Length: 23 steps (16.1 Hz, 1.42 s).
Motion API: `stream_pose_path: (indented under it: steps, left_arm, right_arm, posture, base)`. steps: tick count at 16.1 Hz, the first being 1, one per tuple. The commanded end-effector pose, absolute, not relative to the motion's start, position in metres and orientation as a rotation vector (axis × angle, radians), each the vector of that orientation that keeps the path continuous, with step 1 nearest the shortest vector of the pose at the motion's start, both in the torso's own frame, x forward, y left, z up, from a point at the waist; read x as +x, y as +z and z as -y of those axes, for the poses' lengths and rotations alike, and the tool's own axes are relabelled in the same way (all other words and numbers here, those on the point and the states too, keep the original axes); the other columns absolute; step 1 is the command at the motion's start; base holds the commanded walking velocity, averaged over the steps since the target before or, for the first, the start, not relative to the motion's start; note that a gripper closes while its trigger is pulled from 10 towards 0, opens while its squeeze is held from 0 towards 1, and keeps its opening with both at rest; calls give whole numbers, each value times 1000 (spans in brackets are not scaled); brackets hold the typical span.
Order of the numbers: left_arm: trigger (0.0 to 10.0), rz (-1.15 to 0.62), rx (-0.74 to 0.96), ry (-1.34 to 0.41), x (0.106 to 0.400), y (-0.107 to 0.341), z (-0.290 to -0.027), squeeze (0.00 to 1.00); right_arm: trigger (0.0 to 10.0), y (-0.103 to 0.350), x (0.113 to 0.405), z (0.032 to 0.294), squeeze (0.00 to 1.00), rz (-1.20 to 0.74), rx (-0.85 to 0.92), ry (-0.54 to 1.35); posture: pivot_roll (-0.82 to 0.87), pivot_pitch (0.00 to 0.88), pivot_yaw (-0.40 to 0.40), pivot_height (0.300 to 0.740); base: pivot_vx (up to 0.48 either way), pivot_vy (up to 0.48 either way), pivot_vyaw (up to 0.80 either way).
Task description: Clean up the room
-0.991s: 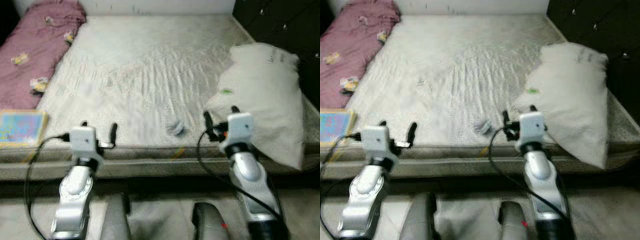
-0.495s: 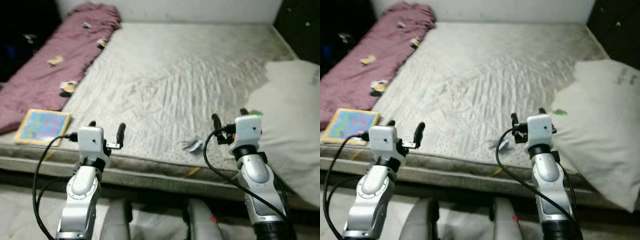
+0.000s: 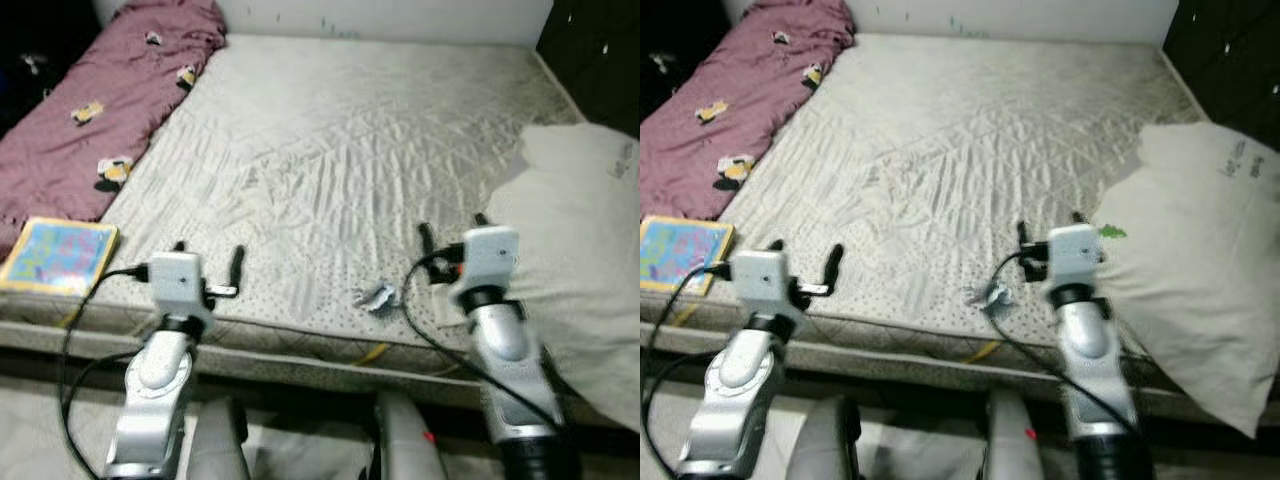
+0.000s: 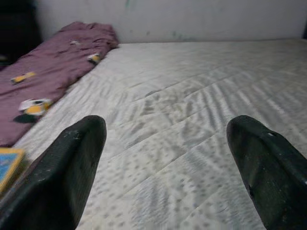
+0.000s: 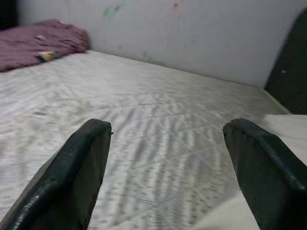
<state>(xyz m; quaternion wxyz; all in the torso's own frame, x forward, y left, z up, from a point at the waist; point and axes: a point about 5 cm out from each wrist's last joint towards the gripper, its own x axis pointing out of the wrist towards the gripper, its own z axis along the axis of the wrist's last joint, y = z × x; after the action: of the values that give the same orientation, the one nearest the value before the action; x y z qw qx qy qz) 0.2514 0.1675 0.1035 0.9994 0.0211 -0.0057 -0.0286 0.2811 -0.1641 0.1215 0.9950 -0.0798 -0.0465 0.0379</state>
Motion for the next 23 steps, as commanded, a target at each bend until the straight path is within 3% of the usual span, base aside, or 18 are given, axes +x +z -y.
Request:
stream_pose_path:
  steps: [1, 5, 7, 9, 14, 19, 23]
  left_arm:
    - [10000, 12, 51, -37, 248, 106, -173, 0]
    - [10000, -25, 94, -33, 239, 105, -189, 0]
    - [10000, -33, 141, -114, 237, 108, -185, 0]
    - [10000, -48, 167, -154, 233, 110, -186, 0]
    - [10000, -29, 176, -69, 232, 119, -198, 0]
    - [10000, -69, 181, -53, 203, 121, -197, 0]
    - [10000, -94, 183, -39, 185, 126, -195, 0]
  right_arm:
    - [10000, 120, 281, 162, 0, 85, -146, 93]
    - [10000, 115, 281, 154, 0, 58, -148, 151]
    - [10000, 111, 282, 147, 0, 28, -128, 201]
    - [10000, 110, 287, 140, 0, 21, -113, 225]
    - [10000, 113, 290, 118, 0, 49, -144, 371]
    - [10000, 119, 317, 90, 0, 92, -103, 386]
    - [10000, 120, 334, 86, 0, 119, -81, 349]
  posture:
    - [-15, 0, 7, 580]
    - [12, 4, 4, 530]
    - [35, 59, 6, 505]
    - [41, 85, 9, 505]
    - [45, 136, 15, 505]
    - [108, 197, 13, 505]
    - [155, 237, 3, 490]
  base:
    - [0, 0, 0]
    - [0, 0, 0]
    - [0, 0, 0]
    - [0, 0, 0]
    - [0, 0, 0]
    - [0, 0, 0]
    - [0, 0, 0]
